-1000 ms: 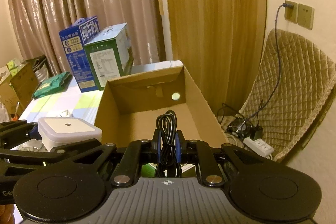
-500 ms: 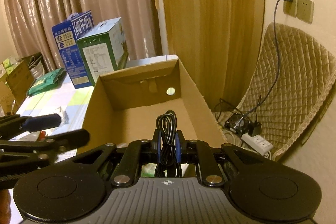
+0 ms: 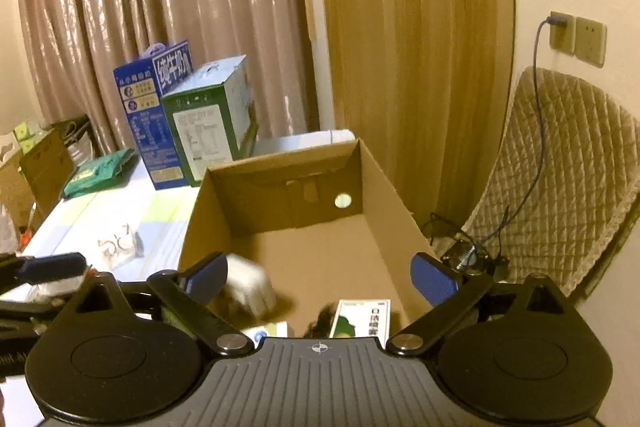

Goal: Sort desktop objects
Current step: 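Lower both held items into the cardboard box and open both tools, then bring both tools back to the silver foil packet and white ointment box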

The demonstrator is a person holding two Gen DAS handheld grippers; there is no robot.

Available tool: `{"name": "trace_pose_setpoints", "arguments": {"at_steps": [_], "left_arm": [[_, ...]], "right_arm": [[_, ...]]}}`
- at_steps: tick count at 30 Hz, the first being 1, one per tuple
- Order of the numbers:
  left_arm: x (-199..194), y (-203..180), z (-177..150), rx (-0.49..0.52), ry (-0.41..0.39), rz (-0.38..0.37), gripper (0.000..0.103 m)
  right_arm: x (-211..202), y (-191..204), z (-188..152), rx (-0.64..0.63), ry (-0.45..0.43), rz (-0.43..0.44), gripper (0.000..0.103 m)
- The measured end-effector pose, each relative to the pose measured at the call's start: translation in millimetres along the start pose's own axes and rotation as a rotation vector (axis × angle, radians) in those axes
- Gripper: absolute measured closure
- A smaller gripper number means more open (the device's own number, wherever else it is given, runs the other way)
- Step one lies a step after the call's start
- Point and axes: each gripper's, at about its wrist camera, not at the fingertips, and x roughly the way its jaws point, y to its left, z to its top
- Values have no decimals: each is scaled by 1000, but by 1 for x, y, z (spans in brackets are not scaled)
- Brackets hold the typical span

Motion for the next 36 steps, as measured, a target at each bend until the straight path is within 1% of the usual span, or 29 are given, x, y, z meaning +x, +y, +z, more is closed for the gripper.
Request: {"name": "trace_pose_setpoints", "arguments": {"at_steps": [5,9,12,17,18,21,24,27,32,34,36], "left_arm": [[-14,13,-7,-24,-5,34,34],[-34,27,-17,-40,-9,64,29],[-52,41,-28,-44,-5,103,25],[-90,75,-54,-73,8,188,21],[-97,84,-59,-79,12,207,19],[-116,106,-70,-90,23,254,13],[-136,129,-76,-88,25,294,7],[-151,147,-79,-59,22,321,2],[-167,175,-80,34,49,341,2],[-168,186,-80,78,68,335,2],[-166,195,-79,108,89,309,2]], "right_arm": [[-13,1,-5,17,1,6,7],[-30,8,-7,25,-10,17,7],[-42,20,-8,27,-20,32,7],[-58,50,-7,23,-39,79,6],[-61,59,-7,16,-42,90,5],[-67,86,-7,-22,-50,131,2],[-69,114,-10,-77,-48,170,2],[-65,138,-13,-132,-31,205,2],[-52,171,-19,-236,2,242,2],[-45,182,-20,-280,18,256,2],[-38,193,-22,-319,34,274,2]]}}
